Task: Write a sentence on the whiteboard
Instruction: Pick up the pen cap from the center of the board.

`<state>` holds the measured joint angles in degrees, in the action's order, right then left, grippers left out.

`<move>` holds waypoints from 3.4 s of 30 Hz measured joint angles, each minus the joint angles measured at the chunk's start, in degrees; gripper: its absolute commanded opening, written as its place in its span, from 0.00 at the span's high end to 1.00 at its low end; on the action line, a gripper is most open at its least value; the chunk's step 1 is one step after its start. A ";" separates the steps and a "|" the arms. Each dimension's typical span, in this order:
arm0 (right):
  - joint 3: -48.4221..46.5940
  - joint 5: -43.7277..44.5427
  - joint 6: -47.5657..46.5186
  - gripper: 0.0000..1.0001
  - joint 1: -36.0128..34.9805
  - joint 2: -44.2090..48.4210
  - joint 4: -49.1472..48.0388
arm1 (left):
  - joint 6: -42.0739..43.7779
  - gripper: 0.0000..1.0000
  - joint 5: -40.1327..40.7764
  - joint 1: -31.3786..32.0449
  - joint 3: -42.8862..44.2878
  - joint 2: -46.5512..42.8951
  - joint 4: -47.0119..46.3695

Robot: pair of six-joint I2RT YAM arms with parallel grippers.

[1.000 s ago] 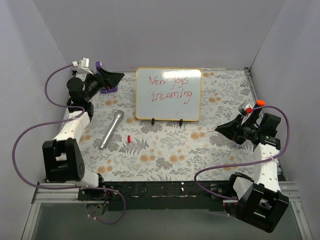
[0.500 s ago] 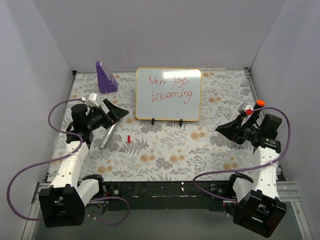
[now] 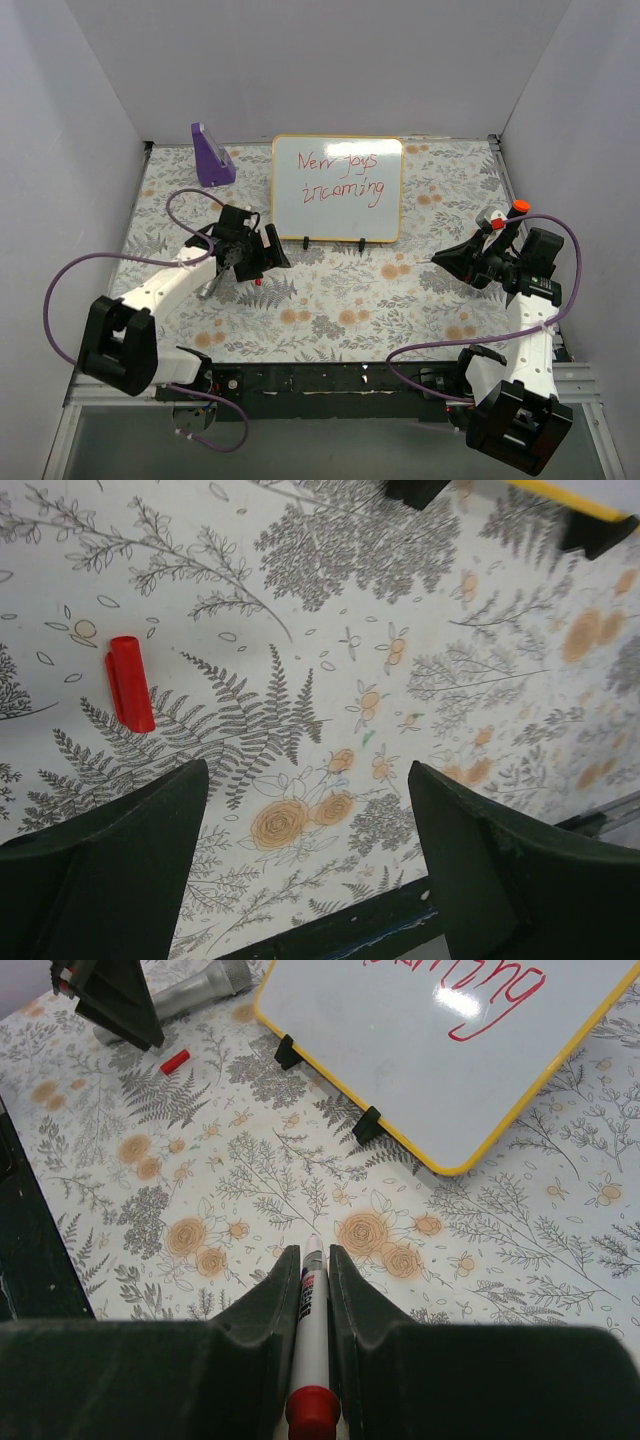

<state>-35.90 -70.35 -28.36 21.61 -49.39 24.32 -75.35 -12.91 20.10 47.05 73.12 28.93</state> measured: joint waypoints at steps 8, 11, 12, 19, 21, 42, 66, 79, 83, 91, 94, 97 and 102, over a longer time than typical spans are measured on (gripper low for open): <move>0.00 0.42 -0.17 0.99 0.00 0.00 0.07 | 1.77 0.40 10.73 3.30 3.13 10.10 7.50; 0.00 0.61 -0.20 0.99 0.00 0.00 0.13 | 2.32 0.51 13.97 3.34 3.93 10.56 9.38; 0.00 0.68 -0.20 0.99 0.00 0.00 0.17 | 2.51 0.52 14.82 3.37 4.31 10.58 9.92; 0.00 0.92 -0.35 0.99 0.00 0.00 0.44 | 4.52 0.64 17.53 3.39 8.61 15.80 11.91; 0.00 1.07 -0.37 0.99 0.00 0.00 0.52 | 4.87 0.65 18.23 3.39 9.31 17.46 12.24; 0.00 1.20 -0.37 0.99 0.00 -0.13 1.11 | 7.72 0.72 19.58 3.39 11.26 23.45 15.21; 0.00 1.20 -0.39 0.99 0.00 -0.11 1.20 | 11.65 0.67 19.47 3.39 14.64 26.82 17.79; 0.00 1.22 -0.44 0.99 0.00 -0.13 1.22 | 13.20 0.65 19.30 3.39 16.46 28.50 19.30; 0.00 1.22 -0.48 0.99 0.00 -0.11 1.25 | 13.53 0.65 19.15 3.34 16.50 28.55 19.37; 0.00 1.22 -0.52 0.99 0.00 -0.20 1.25 | 13.88 0.71 17.77 2.89 16.50 28.55 18.36; 0.00 1.25 -0.55 0.99 0.00 -0.28 1.25 | 13.97 0.74 17.51 2.84 16.50 28.55 17.88; 0.00 1.25 -0.55 0.99 0.00 -0.61 1.25 | 13.99 0.85 17.33 2.84 16.48 28.55 17.00; 0.00 1.22 -0.57 0.99 0.00 -0.96 1.27 | 14.19 0.94 16.50 2.91 15.28 27.82 15.50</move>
<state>-35.90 -69.12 -28.93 21.61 -50.35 25.58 -61.17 3.60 23.00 62.33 100.95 44.42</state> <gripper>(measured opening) 0.192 0.175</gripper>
